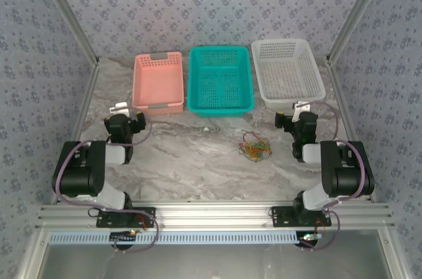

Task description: Untangle the cables

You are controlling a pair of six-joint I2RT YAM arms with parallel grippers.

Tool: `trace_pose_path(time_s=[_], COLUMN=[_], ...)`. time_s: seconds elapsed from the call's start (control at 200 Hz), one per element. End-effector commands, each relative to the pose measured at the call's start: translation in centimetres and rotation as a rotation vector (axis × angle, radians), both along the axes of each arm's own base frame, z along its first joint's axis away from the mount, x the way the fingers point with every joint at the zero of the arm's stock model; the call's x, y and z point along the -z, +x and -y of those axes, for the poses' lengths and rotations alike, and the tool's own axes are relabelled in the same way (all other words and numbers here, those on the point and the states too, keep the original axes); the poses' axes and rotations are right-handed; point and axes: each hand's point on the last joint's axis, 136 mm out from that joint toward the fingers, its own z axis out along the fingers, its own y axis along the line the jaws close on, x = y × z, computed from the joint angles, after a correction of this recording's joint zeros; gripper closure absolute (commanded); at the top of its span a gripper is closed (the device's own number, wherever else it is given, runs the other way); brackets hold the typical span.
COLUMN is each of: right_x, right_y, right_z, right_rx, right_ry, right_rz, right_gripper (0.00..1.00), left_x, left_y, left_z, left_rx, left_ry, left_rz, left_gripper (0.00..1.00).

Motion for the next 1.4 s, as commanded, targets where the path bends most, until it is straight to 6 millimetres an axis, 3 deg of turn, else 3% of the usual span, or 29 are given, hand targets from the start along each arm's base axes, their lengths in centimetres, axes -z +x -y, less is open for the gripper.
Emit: trace_pose_path(time_s=[0.0, 0.775, 0.864, 0.924, 1.029, 1.124, 1.219, 1.329, 1.364, 1.399], right_x=[-0.5, -0.8, -2.7, -3.9, -7.0, -9.6, -14.4, -22.4, -23.0, -22.3], right_y=[0.5, 0.4, -0.3, -1.2, -3.8, -5.9, -7.0, -8.6, -9.5, -11.3], right_z=[0.2, 0.2, 1.3, 2.7, 4.2, 4.9, 4.3, 3.2, 3.6, 4.2], right_rx=[-0.003, -0.003, 0.069, 0.165, 0.297, 0.376, 0.354, 0.339, 0.417, 0.534], right_ry=[-0.013, -0.013, -0.020, -0.006, 0.034, 0.072, 0.075, 0.134, 0.264, 0.400], right_rz=[0.010, 0.027, 0.019, -0.008, 0.090, 0.145, 0.224, 0.290, 0.238, 0.129], right_gripper=[0.01, 0.01, 0.01, 0.01, 0.01, 0.01, 0.01, 0.01, 0.01, 0.01], left_x=[-1.0, -1.1, -1.2, -2.6, -5.3, -7.4, -9.7, -14.3, -16.1, -17.3], left_y=[0.7, 0.8, 0.8, 0.1, -3.0, -5.5, -7.8, -9.0, -9.2, -9.5], left_z=[-0.2, -0.1, -0.1, 0.6, -1.5, -0.5, 0.2, 1.9, 2.4, 1.9], left_rx=[-0.007, -0.003, -0.001, 0.037, -0.148, -0.117, -0.101, -0.031, -0.022, -0.083], left_ry=[0.016, 0.012, 0.014, 0.024, -0.050, -0.074, -0.110, -0.096, -0.094, -0.150], left_rz=[0.031, 0.033, 0.040, 0.073, 0.027, 0.060, 0.126, 0.181, 0.204, 0.218], left_gripper=[0.01, 0.01, 0.01, 0.01, 0.01, 0.01, 0.01, 0.01, 0.01, 0.01])
